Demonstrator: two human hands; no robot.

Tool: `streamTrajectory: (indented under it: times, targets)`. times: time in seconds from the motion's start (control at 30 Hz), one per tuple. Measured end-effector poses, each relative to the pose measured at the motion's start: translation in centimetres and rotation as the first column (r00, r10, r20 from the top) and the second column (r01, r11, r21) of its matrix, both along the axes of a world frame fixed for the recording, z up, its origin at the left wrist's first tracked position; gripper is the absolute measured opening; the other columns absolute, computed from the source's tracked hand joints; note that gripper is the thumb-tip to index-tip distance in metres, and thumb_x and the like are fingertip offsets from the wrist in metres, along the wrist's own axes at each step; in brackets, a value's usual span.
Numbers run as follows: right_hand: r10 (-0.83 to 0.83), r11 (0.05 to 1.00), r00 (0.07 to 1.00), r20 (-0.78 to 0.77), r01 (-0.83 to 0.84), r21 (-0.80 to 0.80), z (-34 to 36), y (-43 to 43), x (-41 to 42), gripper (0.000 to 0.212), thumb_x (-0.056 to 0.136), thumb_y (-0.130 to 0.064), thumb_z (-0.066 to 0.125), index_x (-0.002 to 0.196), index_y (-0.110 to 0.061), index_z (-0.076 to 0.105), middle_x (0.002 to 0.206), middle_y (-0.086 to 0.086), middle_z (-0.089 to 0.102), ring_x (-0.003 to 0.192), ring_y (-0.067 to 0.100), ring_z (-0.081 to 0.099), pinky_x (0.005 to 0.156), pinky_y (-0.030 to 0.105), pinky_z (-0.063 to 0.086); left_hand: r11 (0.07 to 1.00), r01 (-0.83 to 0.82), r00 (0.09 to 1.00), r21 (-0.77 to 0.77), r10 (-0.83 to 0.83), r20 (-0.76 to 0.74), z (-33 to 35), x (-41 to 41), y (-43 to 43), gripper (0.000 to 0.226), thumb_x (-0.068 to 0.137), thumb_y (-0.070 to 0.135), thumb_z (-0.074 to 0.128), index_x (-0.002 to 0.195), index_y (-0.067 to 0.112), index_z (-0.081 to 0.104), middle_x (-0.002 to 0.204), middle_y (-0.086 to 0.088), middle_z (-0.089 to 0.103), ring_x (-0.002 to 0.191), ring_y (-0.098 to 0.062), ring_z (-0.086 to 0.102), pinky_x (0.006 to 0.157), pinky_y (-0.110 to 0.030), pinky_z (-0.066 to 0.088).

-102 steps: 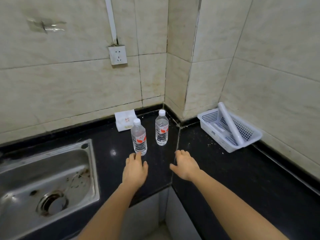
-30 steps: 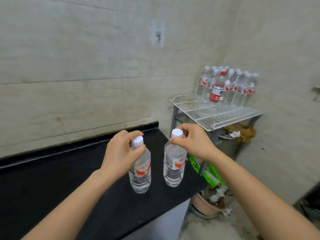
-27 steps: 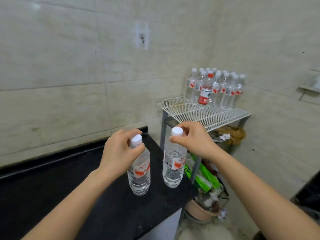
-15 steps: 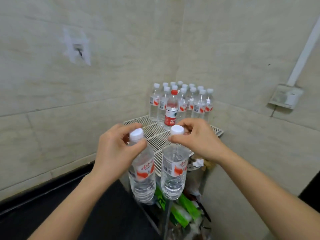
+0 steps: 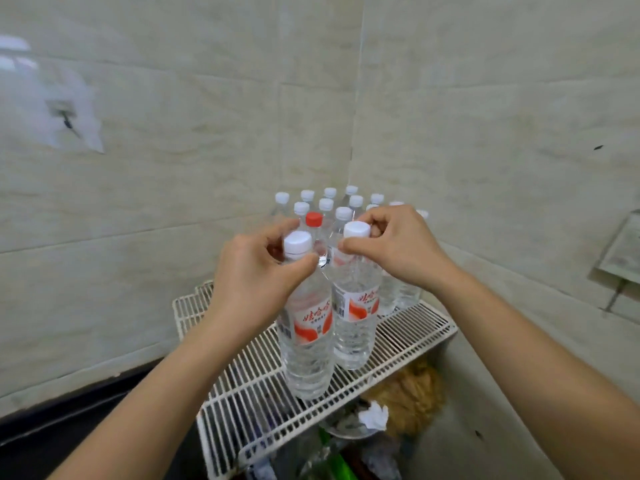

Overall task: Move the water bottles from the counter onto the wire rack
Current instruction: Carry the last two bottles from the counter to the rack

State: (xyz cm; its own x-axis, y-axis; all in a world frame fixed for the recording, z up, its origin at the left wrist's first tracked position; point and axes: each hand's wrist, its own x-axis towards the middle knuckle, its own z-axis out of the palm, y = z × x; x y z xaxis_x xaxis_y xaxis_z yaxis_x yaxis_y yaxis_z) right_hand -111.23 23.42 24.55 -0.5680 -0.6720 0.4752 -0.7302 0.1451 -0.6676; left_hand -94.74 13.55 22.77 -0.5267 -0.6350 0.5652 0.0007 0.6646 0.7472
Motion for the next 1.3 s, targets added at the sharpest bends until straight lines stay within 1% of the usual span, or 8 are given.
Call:
streamTrajectory:
  times: [0.17,0.23,0.33,0.4,0.5,0.63,0.87,1.3]
  targets:
    - [0.069,0.99,0.997,-0.042,-0.063,0.124,-1.0,-1.4,-6.5,0.03,0.07,-0.036,0.08,0.078,-0.009,0.069,0.053,-0.004,0.048,0.048,0.009,0.041,0.047,0.023,0.032,0.99,-0.135,0.989,0.035,0.132,0.062,-1.2,-5.7,-0.3,0.037,0.071,0.021,0.075,0.108,0.026,0.071,0.084,0.01,0.073,0.068,0.008,0.059,0.063,-0.006,0.047]
    - [0.085,0.985,0.994,-0.063,-0.074,0.156,-1.1,-2.1,-8.5,0.034,0.072,-0.039,0.079,0.081,-0.009,0.069,0.055,-0.001,0.05,0.048,0.011,0.043,0.047,0.026,0.031,0.984,-0.172,0.982,0.055,0.166,0.094,-1.5,-7.6,-0.4,0.033,0.073,0.021,0.075,0.105,0.028,0.071,0.085,0.004,0.074,0.069,0.003,0.06,0.067,-0.02,0.054]
    - [0.117,0.979,0.991,-0.068,-0.103,0.175,-1.5,-3.1,-10.9,0.036,0.073,-0.039,0.078,0.078,-0.005,0.067,0.052,-0.004,0.046,0.047,0.01,0.041,0.045,0.025,0.029,0.973,-0.223,0.968,0.051,0.216,0.125,-2.0,-10.0,-0.8,0.026,0.074,0.019,0.074,0.075,0.043,0.063,0.082,-0.014,0.071,0.072,-0.022,0.064,0.073,-0.043,0.054]
    - [0.134,0.978,0.989,-0.058,-0.123,0.167,-1.9,-3.9,-12.2,0.042,0.072,-0.037,0.078,0.075,0.002,0.062,0.054,-0.001,0.041,0.048,0.011,0.036,0.048,0.027,0.027,0.971,-0.234,0.962,0.057,0.223,0.156,-2.3,-11.2,-1.0,0.027,0.075,0.021,0.074,0.088,0.044,0.065,0.08,-0.014,0.069,0.081,-0.031,0.065,0.076,-0.047,0.054]
    - [0.14,0.979,0.989,-0.049,-0.131,0.155,-2.2,-5.0,-13.5,0.036,0.07,-0.033,0.079,0.066,-0.005,0.057,0.06,0.005,0.039,0.053,0.015,0.034,0.054,0.03,0.027,0.972,-0.229,0.959,0.061,0.214,0.183,-2.7,-12.5,-1.9,0.03,0.077,0.02,0.073,0.096,0.043,0.066,0.083,-0.014,0.071,0.081,-0.029,0.065,0.075,-0.04,0.054]
    - [0.124,0.976,0.991,-0.055,-0.112,0.188,-2.6,-5.9,-14.5,0.039,0.07,-0.033,0.079,0.069,0.002,0.061,0.06,0.006,0.047,0.054,0.016,0.04,0.053,0.03,0.03,0.971,-0.229,0.954,0.068,0.211,0.211,-3.0,-13.9,-3.0,0.044,0.078,0.021,0.073,0.121,0.017,0.063,0.084,0.008,0.065,0.076,-0.01,0.061,0.073,-0.025,0.05]
    - [0.106,0.976,0.991,-0.078,-0.089,0.197,-3.1,-6.7,-15.1,0.032,0.072,-0.033,0.076,0.061,-0.011,0.055,0.056,0.004,0.046,0.052,0.016,0.041,0.051,0.03,0.03,0.983,-0.161,0.969,0.085,0.142,0.2,-3.3,-15.1,-3.8,0.049,0.08,0.019,0.072,0.127,0.016,0.058,0.113,-0.003,0.067,0.096,-0.011,0.062,0.087,-0.029,0.051]
    - [0.168,0.962,0.981,-0.096,-0.142,0.234,-2.9,-6.7,-15.6,0.035,0.077,-0.032,0.075,0.062,-0.01,0.052,0.057,0.006,0.046,0.053,0.016,0.041,0.05,0.03,0.029,0.986,-0.157,0.978,0.049,0.148,0.149,-4.5,-15.8,-4.7,0.048,0.084,0.018,0.068,0.13,0.02,0.055,0.128,-0.002,0.061,0.113,-0.017,0.058,0.099,-0.037,0.047]
